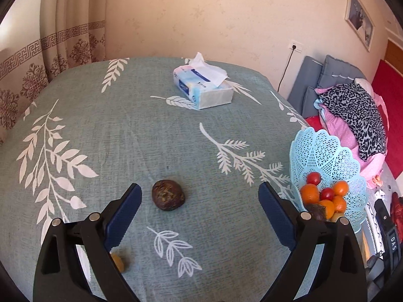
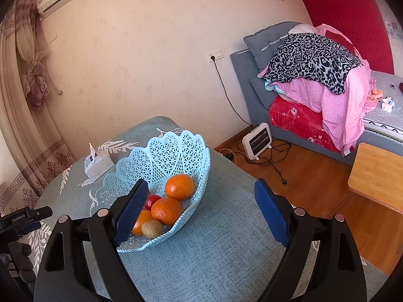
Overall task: Organize fruits
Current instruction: 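Move the left gripper to the other small yellow-brown fruit and grasp it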
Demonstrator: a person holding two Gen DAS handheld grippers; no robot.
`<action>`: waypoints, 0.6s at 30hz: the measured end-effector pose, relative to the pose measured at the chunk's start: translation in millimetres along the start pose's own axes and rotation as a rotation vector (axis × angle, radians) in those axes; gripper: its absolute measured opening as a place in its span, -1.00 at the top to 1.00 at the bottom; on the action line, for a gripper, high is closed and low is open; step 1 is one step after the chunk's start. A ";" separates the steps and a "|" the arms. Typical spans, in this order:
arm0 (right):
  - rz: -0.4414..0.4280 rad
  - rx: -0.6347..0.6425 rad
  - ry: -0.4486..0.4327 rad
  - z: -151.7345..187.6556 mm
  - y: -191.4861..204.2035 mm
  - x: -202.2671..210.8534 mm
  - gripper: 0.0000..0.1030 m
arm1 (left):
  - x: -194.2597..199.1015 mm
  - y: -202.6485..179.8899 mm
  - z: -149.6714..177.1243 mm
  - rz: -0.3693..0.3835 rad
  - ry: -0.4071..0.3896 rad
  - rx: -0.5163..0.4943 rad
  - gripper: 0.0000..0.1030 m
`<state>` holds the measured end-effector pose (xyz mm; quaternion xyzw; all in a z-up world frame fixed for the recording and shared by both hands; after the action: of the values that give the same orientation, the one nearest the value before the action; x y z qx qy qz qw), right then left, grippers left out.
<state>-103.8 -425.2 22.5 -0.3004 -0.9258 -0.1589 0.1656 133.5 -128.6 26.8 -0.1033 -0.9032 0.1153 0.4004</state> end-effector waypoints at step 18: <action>0.039 0.038 0.022 2.1 6.9 -4.6 -0.70 | 21.4 96.8 44.1 -0.138 0.007 0.062 -0.80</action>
<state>-96.5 -421.4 20.1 -0.3137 -0.9207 -0.1414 0.1844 95.6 -35.9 -15.1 -0.0286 -0.9028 0.1147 0.4136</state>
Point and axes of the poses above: each gripper's, at about its wrist camera, not at the fingertips, and x roughly against the way its jaws point, y to its left, z to its underside, the point moved 6 cm from there along -x, roughly the way its jaws point, and after that the axes turned 11 degrees about x, right-handed, at the moved point
